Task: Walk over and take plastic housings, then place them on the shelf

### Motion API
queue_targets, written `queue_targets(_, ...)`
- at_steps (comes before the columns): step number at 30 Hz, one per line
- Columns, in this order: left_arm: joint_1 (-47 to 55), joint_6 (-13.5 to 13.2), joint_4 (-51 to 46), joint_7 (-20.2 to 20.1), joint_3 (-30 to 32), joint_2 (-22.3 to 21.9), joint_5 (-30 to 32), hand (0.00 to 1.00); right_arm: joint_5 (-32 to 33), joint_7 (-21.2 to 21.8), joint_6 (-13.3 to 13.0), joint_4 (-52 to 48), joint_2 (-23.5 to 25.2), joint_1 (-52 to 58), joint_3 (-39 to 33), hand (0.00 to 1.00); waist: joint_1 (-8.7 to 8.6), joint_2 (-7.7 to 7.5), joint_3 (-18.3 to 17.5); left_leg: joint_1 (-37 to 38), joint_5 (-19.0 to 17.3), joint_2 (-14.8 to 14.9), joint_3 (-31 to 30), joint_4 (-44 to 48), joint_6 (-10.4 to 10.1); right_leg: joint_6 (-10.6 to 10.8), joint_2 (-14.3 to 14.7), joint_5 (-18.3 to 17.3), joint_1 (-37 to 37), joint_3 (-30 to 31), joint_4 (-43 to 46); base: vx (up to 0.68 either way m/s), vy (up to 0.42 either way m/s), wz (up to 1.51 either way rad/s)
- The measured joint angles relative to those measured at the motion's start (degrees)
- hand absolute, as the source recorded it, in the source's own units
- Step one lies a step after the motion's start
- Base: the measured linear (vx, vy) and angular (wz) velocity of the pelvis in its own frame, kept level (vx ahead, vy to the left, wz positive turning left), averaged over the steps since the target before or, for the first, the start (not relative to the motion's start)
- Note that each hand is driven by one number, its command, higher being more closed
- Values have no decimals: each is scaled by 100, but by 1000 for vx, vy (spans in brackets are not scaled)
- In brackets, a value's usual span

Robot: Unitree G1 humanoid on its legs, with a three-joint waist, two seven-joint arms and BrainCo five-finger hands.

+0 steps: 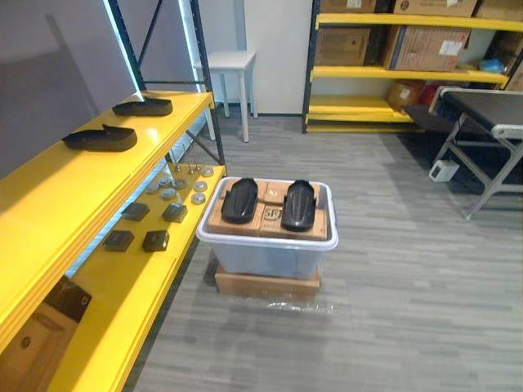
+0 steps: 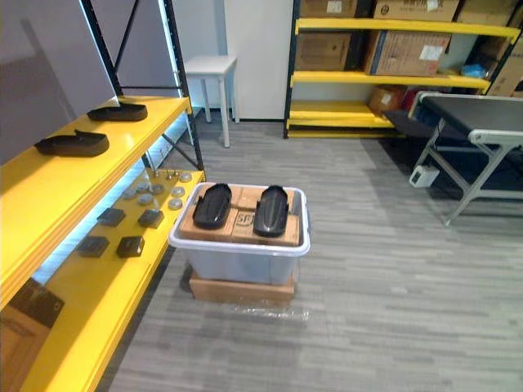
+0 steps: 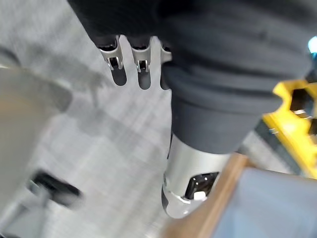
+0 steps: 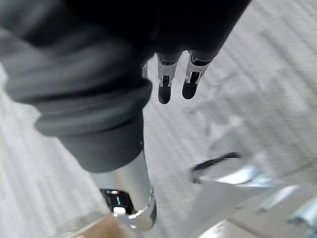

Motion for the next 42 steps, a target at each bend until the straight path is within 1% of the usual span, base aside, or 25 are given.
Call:
queue_targets(1,123,23,-2,4,-2,13,-59,0,0,-15,3,24,-27,7,-6,0,103,-81,-17,-383,-304,54,440,-69,203,-24,-2,-41,315,107,-243,447,-58,-20)
queue_targets(3,225,29,-1,-5,2,10,-236,0,1,-40,5,31,-70,-58,-33,0,218,-93,-28,-720,-801,60,885,-863,529,2,-64,-67,631,261,-487,400,9,-38)
queue_targets(4,336,35,11,-4,-6,26,-260,0,1,-51,6,51,-76,-227,-210,0,272,-115,2,-774,-1021,-116,1117,-2375,590,97,-191,-64,852,373,-576,447,83,-54)
queue_targets(5,458,36,30,-4,-17,-12,-264,0,2,-50,-1,44,-76,-314,-372,0,283,-111,-21,-632,-901,-415,1122,-4341,702,210,-335,-131,965,429,-694,439,118,-47)
queue_targets(6,507,38,35,0,-46,-37,-264,0,1,-52,-5,25,-98,-341,-386,0,304,-82,-46,-568,-653,-549,1092,-5219,875,299,-387,-186,1022,486,-744,449,204,-58)
queue_targets(7,599,34,93,7,-121,-49,-263,0,1,-83,-6,15,-107,-351,-284,0,405,-107,-134,-438,-30,-744,1030,-5534,1016,462,-514,-294,1116,661,-802,599,233,-29)
queue_targets(8,567,38,202,27,-198,16,-262,0,0,-93,-7,-6,-60,-378,-67,0,368,-228,-245,-430,-176,-1009,999,-5544,1098,585,-749,-360,1190,657,-854,622,236,-11)
queue_targets(9,515,34,218,47,-247,62,-264,0,0,-95,-7,-5,-66,-391,15,0,322,-258,-242,-425,-259,-1076,980,-5481,1220,629,-820,-361,1199,652,-789,528,177,22)
queue_targets(10,451,30,225,46,-376,118,-264,0,-5,-98,-7,-10,-75,-419,148,0,324,-255,-234,-331,-379,-1108,992,-5433,1263,779,-891,-454,1047,714,-223,474,193,-3)
queue_targets(11,424,30,219,59,-503,190,-287,0,-5,-123,-6,-62,-62,-497,371,0,338,-209,-192,-42,-376,-1056,1000,-5517,1279,893,-926,-515,660,759,880,375,154,-21)
queue_targets(12,421,31,214,64,-582,243,-321,0,-5,-132,-6,-170,-45,-533,524,0,335,-209,-160,147,-399,-1031,1004,-5599,1295,943,-943,-479,447,808,1479,421,161,-21)
queue_targets(13,355,37,214,76,-781,395,-340,0,-11,-175,-9,-561,-28,-485,899,0,255,-179,-144,399,-433,-986,1001,-5743,1288,1074,-955,-685,141,869,2072,372,99,3)
queue_targets(15,156,-7,187,119,-1058,570,-491,0,-156,-368,-67,-1447,-32,-349,1294,0,161,-175,-152,539,-436,-955,982,-5922,1272,1038,-983,-779,-291,863,1839,369,45,18)
queue_targets(17,-136,-53,-22,230,-1140,678,-638,0,-467,-629,-128,-2556,-23,-186,1475,0,138,-229,-172,546,-452,-966,907,-6049,1179,954,-1001,-558,-677,936,466,315,-88,23)
queue_targets(18,-145,-99,-106,264,-1152,689,-663,0,-624,-701,-129,-2803,-3,-141,1497,0,125,-268,-179,555,-472,-1008,865,-6053,1135,943,-999,-251,-687,992,9,334,-154,53)
queue_targets(19,-205,-186,-164,322,-1163,684,-659,0,-953,-862,-142,-3242,-5,-19,1518,0,44,-311,-151,664,-550,-1121,661,-6080,1027,877,-1020,609,-587,1114,-198,278,-140,42)
queue_targets(20,-211,-195,-163,380,-1175,590,-661,0,-1211,-970,-136,-3352,-68,-9,1531,0,48,-224,-152,692,-567,-1035,615,-6111,991,862,-948,642,-556,1052,-182,329,-161,29)
queue_targets(22,-104,-254,-315,534,-1246,354,-672,0,-2171,-1342,-113,-3992,-70,-91,1704,0,83,-89,-123,700,-591,-855,621,-6216,945,854,-766,642,-498,1040,-400,263,-128,-18)
queue_targets(25,-206,-274,-454,609,-1678,184,-744,0,-2676,-1676,-107,-4747,-82,-355,1731,0,58,-102,202,478,-599,-799,439,-6182,932,809,-699,672,-615,995,-480,85,-75,7)
queue_targets(27,-281,-286,-460,629,-1910,77,-755,0,-2831,-1959,-105,-5216,-123,-778,1726,0,81,-114,539,225,-675,-813,300,-5977,826,768,-716,702,-733,930,-510,-29,18,20)
queue_targets(30,-399,-318,-481,726,-2043,179,-758,0,-2881,-2220,-102,-5273,-142,-1427,1738,0,224,-114,807,-76,-677,-886,187,-5843,829,756,-769,802,-885,871,-606,-78,37,15)
queue_targets(33,-533,-362,-494,815,-2053,218,-789,0,-2872,-2527,-55,-4804,-255,-2602,1822,0,404,-95,1151,-475,-681,-944,90,-5644,843,768,-811,1028,-1076,843,-802,-121,47,10)
queue_targets(35,-735,-407,-538,871,-2219,276,-795,0,-2759,-2766,84,-3951,-668,-3706,1829,0,553,-51,1387,-831,-685,-998,-26,-5439,851,778,-847,1166,-1247,788,-890,-138,44,19)
queue_targets(38,-856,-420,-521,935,-2388,350,-909,0,-2537,-2954,198,-2876,-1267,-4730,1946,0,663,26,1479,-1237,-704,-1045,-165,-5208,884,772,-871,1270,-1475,698,-918,-103,53,17)
queue_targets(42,-1017,-429,-343,999,-2584,445,-1137,0,-2152,-3049,310,-1841,-1617,-5433,2037,0,770,101,1532,-1599,-764,-1059,-245,-4891,961,779,-867,1366,-1680,700,-907,-74,48,3)
